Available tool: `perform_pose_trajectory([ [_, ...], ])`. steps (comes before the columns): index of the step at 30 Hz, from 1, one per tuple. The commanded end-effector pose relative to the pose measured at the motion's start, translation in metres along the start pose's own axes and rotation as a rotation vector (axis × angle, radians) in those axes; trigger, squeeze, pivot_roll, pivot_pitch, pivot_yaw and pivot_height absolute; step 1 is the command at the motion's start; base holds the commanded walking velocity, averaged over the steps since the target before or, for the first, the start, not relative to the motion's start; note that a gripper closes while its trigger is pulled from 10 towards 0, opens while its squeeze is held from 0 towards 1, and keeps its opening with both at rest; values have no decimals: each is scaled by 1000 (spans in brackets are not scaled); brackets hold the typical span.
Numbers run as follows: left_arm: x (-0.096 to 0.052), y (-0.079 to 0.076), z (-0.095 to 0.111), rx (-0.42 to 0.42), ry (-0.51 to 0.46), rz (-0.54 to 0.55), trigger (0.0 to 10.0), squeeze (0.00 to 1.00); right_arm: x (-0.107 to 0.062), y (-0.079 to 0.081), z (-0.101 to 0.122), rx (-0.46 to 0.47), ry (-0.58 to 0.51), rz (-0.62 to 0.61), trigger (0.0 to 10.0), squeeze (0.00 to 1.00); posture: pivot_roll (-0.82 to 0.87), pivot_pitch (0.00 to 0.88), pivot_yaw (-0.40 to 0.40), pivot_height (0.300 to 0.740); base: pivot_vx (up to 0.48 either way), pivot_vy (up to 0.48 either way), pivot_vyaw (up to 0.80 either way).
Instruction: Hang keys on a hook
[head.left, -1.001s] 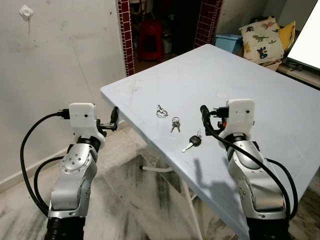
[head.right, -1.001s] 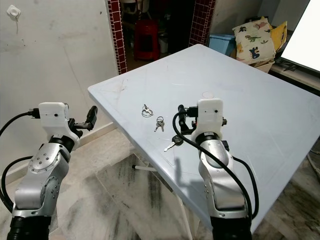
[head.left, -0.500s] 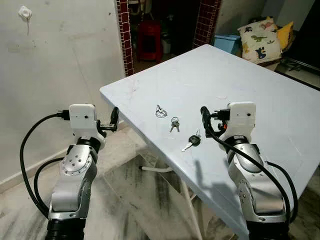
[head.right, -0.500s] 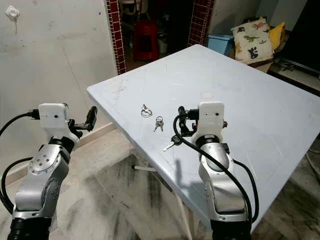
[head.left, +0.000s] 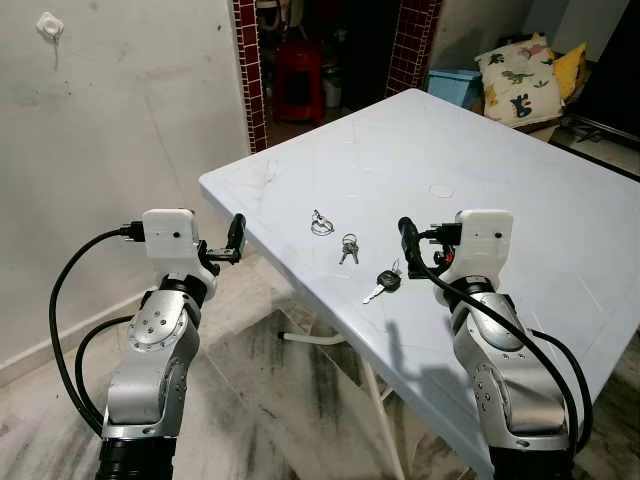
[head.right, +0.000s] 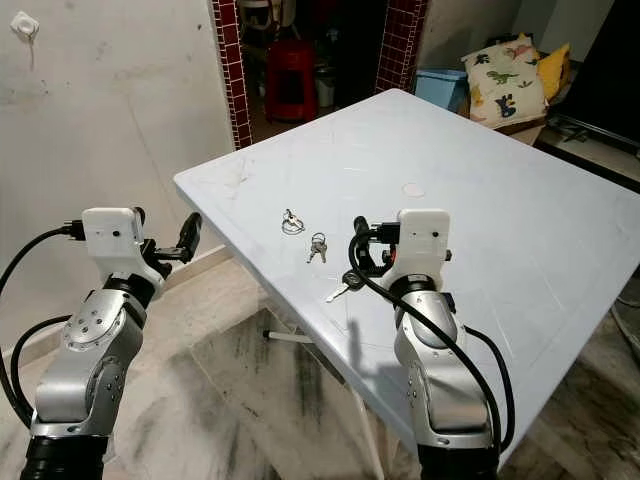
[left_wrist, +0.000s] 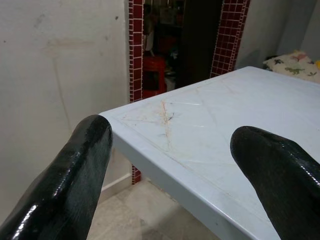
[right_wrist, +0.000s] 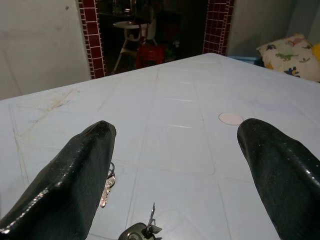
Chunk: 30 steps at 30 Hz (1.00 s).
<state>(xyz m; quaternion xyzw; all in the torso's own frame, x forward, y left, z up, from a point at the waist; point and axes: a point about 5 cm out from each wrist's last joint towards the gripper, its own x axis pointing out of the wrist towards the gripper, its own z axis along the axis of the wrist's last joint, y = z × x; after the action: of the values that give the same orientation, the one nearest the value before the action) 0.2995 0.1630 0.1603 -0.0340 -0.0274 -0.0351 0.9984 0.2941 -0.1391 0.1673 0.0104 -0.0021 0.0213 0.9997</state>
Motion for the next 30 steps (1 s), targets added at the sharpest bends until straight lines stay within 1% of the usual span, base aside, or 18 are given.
perform_pose_trajectory([
  [1, 1, -1, 3, -5, -15, -14, 10000, 1000, -1, -2, 2, 15, -2, -9, 10000, 1000, -70, 0, 1, 740, 0, 0, 0],
  [6, 0, -3, 2, -7, -11, -21, 10000, 1000, -1, -3, -1, 34, 11, -19, 10000, 1000, -69, 0, -1, 740, 0, 0, 0],
  [9, -1, -4, -2, 21, 8, -22, 10000, 1000, -1, -2, -3, 53, 25, -7, 10000, 1000, -66, 0, -2, 740, 0, 0, 0],
  [10, -1, -4, -3, 16, 10, -32, 10000, 0, -1, -1, -3, 48, 31, -4, 10000, 1000, -66, 0, -2, 740, 0, 0, 0],
  [11, -2, -5, -3, 13, 13, -39, 10000, 0, -1, -1, -3, 40, 34, -4, 10000, 1000, -66, 0, -1, 740, 0, 0, 0],
  [12, -3, -5, -3, 7, 10, -47, 471, 0, -1, 0, -4, 34, 39, -1, 10000, 337, -66, 0, -1, 740, 0, 0, 0],
  [13, -4, -6, -3, 1, 5, -54, 0, 0, -1, 1, -5, 30, 44, 2, 10000, 0, -66, 0, -1, 740, 0, 0, 0],
  [22, -4, -12, -2, -16, -2, -96, 0, 0, -1, 0, -7, 42, 54, 0, 10000, 0, -67, 0, 1, 740, 0, 0, 0],
  [30, -7, -12, -6, -15, 11, -101, 0, 0, -2, -1, -10, 57, 75, -4, 10000, 0, -65, 0, -2, 740, 0, 0, 0],
])
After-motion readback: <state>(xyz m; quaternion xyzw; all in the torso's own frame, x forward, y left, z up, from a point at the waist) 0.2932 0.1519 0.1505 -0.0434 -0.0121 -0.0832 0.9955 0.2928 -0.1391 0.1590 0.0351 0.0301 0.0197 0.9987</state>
